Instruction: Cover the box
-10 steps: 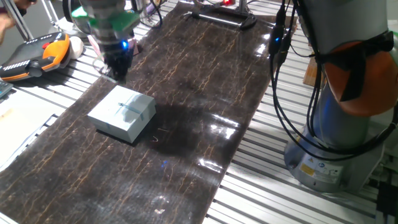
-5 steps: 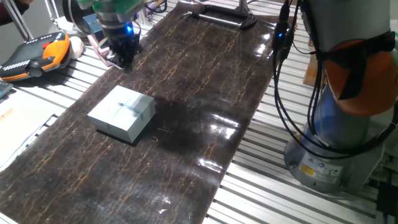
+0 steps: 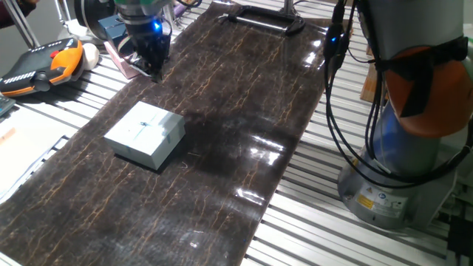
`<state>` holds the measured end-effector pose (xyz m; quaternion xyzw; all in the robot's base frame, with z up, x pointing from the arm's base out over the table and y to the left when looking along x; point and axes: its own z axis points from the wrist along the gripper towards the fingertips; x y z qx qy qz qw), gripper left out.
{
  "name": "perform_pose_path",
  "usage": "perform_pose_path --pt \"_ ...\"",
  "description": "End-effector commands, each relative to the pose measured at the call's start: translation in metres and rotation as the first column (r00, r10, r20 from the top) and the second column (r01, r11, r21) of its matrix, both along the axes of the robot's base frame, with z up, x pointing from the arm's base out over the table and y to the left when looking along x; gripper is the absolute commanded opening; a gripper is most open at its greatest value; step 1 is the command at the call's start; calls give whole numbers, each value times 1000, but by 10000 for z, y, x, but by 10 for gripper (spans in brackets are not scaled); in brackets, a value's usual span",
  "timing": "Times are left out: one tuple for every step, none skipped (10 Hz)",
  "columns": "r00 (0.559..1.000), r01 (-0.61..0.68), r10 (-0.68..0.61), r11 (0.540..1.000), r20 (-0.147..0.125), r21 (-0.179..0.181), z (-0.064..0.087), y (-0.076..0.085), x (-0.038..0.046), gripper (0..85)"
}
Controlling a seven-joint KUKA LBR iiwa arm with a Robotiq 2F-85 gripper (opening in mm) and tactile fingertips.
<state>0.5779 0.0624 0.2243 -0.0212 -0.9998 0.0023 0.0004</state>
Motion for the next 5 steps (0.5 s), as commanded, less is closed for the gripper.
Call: perform_pose_path --pt "1000 1 -1 1000 -6 1 13 -17 -10 7" --pt "1000 -8 8 1000 -8 6 27 -31 -22 7" --pt "1000 -12 12 1000 -6 12 30 -28 -25 7" --pt "1000 -12 12 1000 -5 11 26 -22 -20 7" --pt "1000 -15 15 1000 -5 8 24 -23 -17 7"
